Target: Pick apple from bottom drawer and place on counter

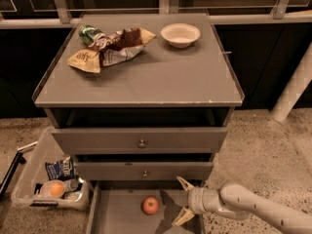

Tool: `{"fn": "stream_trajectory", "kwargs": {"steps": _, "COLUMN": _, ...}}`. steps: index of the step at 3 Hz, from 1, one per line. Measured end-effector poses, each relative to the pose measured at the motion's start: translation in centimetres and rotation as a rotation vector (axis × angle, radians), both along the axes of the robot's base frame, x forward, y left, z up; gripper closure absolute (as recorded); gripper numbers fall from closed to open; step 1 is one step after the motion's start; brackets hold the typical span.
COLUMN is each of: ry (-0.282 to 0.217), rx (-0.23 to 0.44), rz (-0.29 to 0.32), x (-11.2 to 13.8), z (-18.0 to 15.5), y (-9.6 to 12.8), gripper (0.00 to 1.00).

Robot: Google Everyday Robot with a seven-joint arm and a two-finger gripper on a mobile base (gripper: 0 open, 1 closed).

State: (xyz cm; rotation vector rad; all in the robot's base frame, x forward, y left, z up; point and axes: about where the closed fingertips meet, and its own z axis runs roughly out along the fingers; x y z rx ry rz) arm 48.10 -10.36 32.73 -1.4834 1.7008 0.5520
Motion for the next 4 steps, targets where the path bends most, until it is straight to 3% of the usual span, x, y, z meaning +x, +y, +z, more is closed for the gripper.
{"fn": "stream_trajectory", "kwargs": {"steps": 2, "ry": 0.027, "rx": 0.004, "rz": 0.000, "x": -0.6, "z": -1.9, "y": 1.2, "gripper": 0.00}}
{"fn": "stream_trajectory", "kwargs": {"steps": 4, "ry": 0.147, "rx": 0.034, "rz": -0.012, "x": -0.6, "z": -9.8, "y": 5.8, "gripper": 0.00}}
